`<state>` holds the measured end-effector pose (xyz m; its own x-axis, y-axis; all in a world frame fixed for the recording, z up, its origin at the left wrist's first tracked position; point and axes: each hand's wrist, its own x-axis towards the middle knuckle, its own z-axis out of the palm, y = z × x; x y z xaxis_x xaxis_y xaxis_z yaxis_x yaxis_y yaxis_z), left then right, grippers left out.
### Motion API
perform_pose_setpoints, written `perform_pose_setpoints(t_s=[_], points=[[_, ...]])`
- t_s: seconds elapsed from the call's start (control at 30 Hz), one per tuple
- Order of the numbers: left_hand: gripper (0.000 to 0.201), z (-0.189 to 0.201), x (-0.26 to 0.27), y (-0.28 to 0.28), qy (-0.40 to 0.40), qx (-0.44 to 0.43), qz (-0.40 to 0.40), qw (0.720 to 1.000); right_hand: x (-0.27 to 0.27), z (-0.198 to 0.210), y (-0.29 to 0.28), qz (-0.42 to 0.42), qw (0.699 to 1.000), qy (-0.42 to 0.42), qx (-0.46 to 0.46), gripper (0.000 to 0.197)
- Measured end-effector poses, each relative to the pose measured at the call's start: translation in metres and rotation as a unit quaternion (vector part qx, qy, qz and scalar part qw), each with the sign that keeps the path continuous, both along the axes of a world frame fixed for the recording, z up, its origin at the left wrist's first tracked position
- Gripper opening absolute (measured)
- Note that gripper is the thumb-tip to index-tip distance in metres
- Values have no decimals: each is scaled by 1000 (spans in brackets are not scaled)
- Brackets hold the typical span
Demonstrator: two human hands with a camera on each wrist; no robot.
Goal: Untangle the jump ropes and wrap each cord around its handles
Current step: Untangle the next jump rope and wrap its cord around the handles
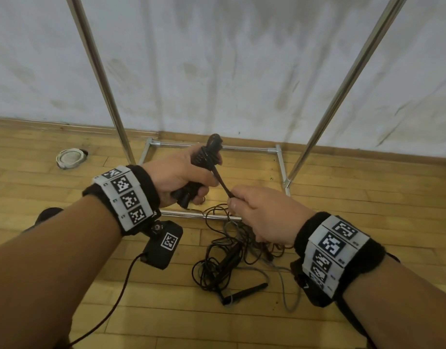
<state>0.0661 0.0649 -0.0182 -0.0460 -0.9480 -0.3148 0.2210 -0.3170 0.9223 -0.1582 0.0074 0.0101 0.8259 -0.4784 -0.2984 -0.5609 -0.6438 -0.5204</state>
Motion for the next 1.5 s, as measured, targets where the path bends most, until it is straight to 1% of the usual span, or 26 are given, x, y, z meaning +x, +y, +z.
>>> perform_pose_setpoints(t_s=[0.07,0.13,0.27,0.33,0.37,0.43,0.47,0.5,0.57,0.6,0.63,0.67,0.7,0.77,0.8,0.87,0.9,0.97,1.03,1.13,1.2,1.27,1.33,1.4,1.43,1.5], points=[[37,7,-4,4,14,-5,-33,999,-3,-3,-4,-5,1000,7,20,27],[37,13,-10,8,-18,-7,-59,998,-8,-5,-7,-6,999,18,32,27],[16,19,-23,15,-138,-14,-117,983,-19,-10,-19,-19,998,49,14,28],[15,22,-31,20,-204,-12,-172,964,-24,-11,-26,-29,997,66,-9,24],[13,23,-37,22,-246,-8,-200,948,-25,-11,-28,-31,996,80,-22,22],[8,22,-52,25,-354,4,-250,901,-24,-12,-29,-25,992,114,-45,22],[11,19,-62,27,-414,12,-273,868,-22,-13,-28,-15,990,132,-57,23],[16,14,-72,28,-480,22,-299,825,-18,-13,-26,0,986,148,-71,23],[27,0,-92,29,-599,29,-342,723,-7,-11,-19,35,978,176,-108,22],[32,-8,-100,29,-636,33,-348,688,-1,-9,-15,47,973,186,-132,20],[36,-17,-104,27,-655,42,-344,671,5,-6,-11,58,967,191,-157,20],[37,-24,-105,24,-661,57,-328,673,9,-3,-7,67,963,190,-181,21],[37,-30,-102,19,-657,80,-302,686,12,-1,-2,72,961,182,-196,21],[35,-35,-89,7,-622,132,-237,735,15,1,7,65,968,151,-191,21],[31,-36,-80,2,-588,149,-197,770,15,2,11,58,973,131,-181,20],[17,-32,-60,-4,-483,142,-104,858,12,4,15,44,982,87,-161,20],[10,-30,-50,-4,-426,121,-63,895,10,6,13,33,987,58,-146,21],[7,-25,-33,-2,-319,65,-18,945,3,10,6,-2,995,-1,-100,24],[9,-19,-27,1,-219,16,-21,975,-4,10,-4,-38,998,-53,-27,24],[15,-12,-27,3,-122,-27,-29,992,-10,7,-16,-67,983,-116,126,25],[27,-8,-27,5,-77,-25,-39,996,-13,7,-23,-87,974,-128,167,25],[33,-5,-31,7,-37,-22,-43,998,-17,9,-28,-110,962,-141,206,26],[47,-3,-38,9,-23,-22,-26,999,-20,9,-30,-130,943,-166,256,28],[56,-4,-44,11,-13,-23,-7,1000,-21,9,-30,-162,917,-204,302,29],[57,-5,-47,12,-4,-26,-2,1000,-20,8,-29,-187,897,-229,329,29],[52,-8,-51,13,7,-35,6,999,-18,6,-27,-237,838,-288,398,29]])
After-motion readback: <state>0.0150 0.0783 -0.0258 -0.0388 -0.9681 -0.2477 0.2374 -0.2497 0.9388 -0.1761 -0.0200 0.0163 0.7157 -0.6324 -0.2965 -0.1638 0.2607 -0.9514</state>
